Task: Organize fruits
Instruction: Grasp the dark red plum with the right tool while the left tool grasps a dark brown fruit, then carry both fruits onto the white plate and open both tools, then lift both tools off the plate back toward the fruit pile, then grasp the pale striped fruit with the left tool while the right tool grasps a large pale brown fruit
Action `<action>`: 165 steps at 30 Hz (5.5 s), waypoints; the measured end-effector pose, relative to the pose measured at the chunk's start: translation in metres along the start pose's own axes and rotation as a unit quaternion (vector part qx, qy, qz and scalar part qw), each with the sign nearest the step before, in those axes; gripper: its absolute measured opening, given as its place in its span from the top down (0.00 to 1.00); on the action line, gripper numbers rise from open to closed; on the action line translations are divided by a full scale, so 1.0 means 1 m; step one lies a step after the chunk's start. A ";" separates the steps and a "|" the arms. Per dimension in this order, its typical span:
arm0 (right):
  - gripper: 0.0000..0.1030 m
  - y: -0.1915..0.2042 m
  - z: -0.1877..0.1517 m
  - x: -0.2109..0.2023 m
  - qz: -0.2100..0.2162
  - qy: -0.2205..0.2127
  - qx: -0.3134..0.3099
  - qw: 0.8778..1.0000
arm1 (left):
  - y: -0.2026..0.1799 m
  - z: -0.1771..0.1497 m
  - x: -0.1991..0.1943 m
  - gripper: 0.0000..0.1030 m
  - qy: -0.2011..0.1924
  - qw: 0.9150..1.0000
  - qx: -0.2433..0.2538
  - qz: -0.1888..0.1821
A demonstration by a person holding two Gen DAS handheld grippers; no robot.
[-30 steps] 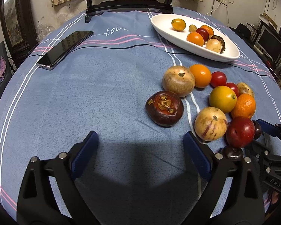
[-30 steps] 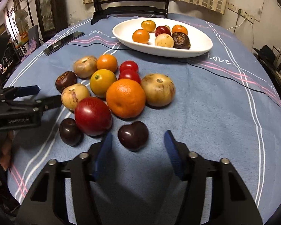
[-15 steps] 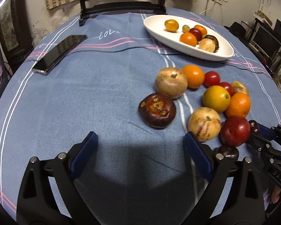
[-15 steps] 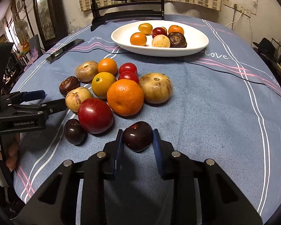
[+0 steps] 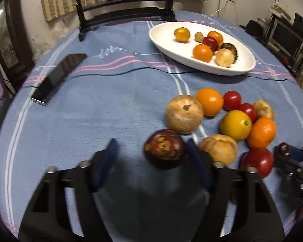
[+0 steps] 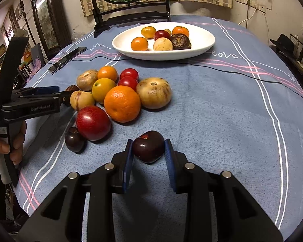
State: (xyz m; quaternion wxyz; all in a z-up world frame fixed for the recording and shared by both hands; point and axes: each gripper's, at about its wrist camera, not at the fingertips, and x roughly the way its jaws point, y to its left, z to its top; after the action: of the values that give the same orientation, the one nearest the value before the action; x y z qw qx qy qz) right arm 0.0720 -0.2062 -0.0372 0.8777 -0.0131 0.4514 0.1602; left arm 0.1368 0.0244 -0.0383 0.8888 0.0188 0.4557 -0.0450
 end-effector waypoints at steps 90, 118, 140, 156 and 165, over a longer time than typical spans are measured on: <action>0.45 -0.048 0.138 0.036 -0.018 -0.103 0.059 0.993 | -0.025 0.093 0.014 0.19 -0.041 0.999 -0.013 0.006; 0.37 -0.021 0.023 -0.013 0.004 -0.066 0.049 0.997 | -0.020 -0.011 -0.031 0.19 -0.012 1.000 -0.011 0.006; 0.37 -0.018 0.010 -0.017 0.022 -0.055 0.043 0.997 | -0.038 -0.016 -0.005 0.24 0.023 0.998 0.004 -0.051; 0.37 -0.015 0.013 -0.013 -0.009 -0.038 0.013 0.999 | -0.029 -0.015 -0.009 0.59 0.013 0.998 -0.006 -0.058; 0.37 -0.015 0.025 0.009 -0.061 0.001 -0.033 0.998 | -0.018 -0.020 -0.007 0.59 0.011 0.998 -0.012 -0.059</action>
State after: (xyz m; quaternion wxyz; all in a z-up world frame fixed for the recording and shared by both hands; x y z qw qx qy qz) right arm 0.1010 -0.2140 -0.0311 0.8845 -0.0698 0.4451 0.1207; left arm 0.1147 0.0082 -0.0441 0.8795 -0.0185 0.4666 -0.0912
